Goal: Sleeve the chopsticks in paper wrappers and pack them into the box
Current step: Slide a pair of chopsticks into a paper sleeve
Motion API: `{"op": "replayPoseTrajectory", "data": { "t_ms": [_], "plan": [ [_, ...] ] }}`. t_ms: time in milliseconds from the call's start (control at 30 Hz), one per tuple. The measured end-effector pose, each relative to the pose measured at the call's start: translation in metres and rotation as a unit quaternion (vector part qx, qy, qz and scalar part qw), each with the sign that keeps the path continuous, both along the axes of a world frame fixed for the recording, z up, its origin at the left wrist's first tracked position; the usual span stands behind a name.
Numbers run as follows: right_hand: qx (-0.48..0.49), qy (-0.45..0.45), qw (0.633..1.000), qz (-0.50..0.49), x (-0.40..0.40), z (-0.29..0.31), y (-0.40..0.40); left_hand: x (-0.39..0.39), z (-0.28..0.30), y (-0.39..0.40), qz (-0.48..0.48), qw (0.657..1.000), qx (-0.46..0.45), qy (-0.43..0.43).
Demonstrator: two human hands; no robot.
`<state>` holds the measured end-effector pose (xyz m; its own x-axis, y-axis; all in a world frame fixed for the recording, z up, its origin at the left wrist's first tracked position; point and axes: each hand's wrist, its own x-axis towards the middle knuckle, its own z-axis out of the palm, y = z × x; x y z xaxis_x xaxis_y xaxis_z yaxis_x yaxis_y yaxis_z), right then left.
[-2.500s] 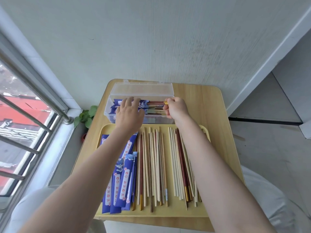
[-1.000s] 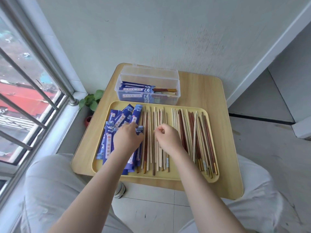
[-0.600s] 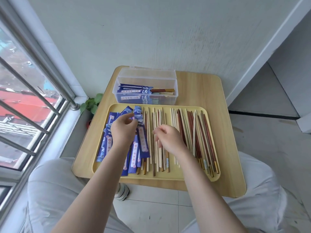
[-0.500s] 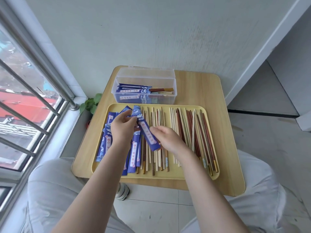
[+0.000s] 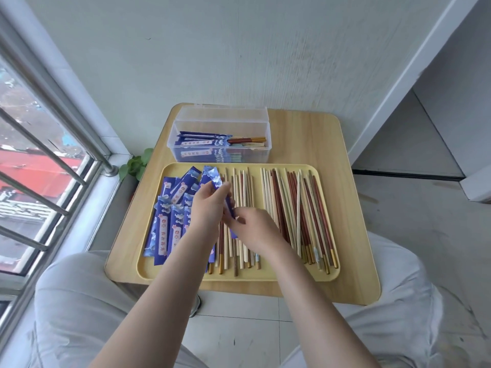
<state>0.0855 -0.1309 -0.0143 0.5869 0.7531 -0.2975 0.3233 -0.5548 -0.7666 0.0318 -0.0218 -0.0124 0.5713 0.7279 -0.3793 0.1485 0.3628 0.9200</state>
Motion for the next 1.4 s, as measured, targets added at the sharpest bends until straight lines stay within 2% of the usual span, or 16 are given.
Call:
{"op": "replayPoseTrajectory", "data": {
  "t_ms": [67, 133, 233, 300, 367, 533, 667, 733, 833, 1033, 1200, 1400],
  "plan": [
    [-0.018, 0.035, 0.999, 0.011, 0.005, 0.006, -0.006, 0.0, 0.0, 0.002, 0.004, 0.999, 0.024, 0.036],
    [-0.023, 0.031, 0.999, -0.01, 0.016, 0.01, -0.016, -0.002, -0.002, 0.006, -0.029, 0.996, 0.054, 0.07],
    [-0.045, -0.083, 0.992, -0.089, 0.031, 0.004, -0.028, -0.006, -0.006, 0.005, -0.092, 0.988, 0.061, 0.108],
    [-0.098, -0.158, 0.97, -0.157, 0.038, -0.008, -0.031, -0.007, -0.008, -0.002, -0.119, 0.986, 0.037, 0.111],
    [-0.154, -0.192, 0.953, -0.175, 0.042, -0.016, -0.035, -0.007, -0.012, -0.008, -0.139, 0.984, 0.017, 0.11],
    [-0.209, -0.189, 0.95, -0.138, 0.039, -0.024, -0.036, -0.01, -0.022, -0.016, -0.153, 0.98, 0.007, 0.128],
    [-0.14, -0.205, 0.96, -0.132, 0.034, -0.024, -0.03, -0.011, -0.026, -0.017, -0.144, 0.981, 0.008, 0.129],
    [-0.13, -0.194, 0.969, -0.087, 0.029, -0.024, -0.026, -0.012, -0.028, -0.017, -0.133, 0.983, -0.005, 0.123],
    [-0.181, -0.186, 0.965, -0.025, 0.018, -0.025, -0.019, -0.012, -0.03, -0.019, -0.127, 0.985, -0.011, 0.12],
    [-0.236, -0.207, 0.947, -0.062, 0.017, -0.032, -0.014, -0.012, -0.032, -0.019, -0.133, 0.984, -0.007, 0.117],
    [-0.218, -0.238, 0.94, -0.107, 0.022, -0.034, -0.021, -0.01, -0.032, -0.02, -0.157, 0.981, 0.007, 0.118],
    [-0.247, -0.246, 0.935, -0.061, 0.019, -0.029, -0.02, -0.009, -0.033, -0.021, -0.175, 0.977, 0.021, 0.122]
  ]
}}
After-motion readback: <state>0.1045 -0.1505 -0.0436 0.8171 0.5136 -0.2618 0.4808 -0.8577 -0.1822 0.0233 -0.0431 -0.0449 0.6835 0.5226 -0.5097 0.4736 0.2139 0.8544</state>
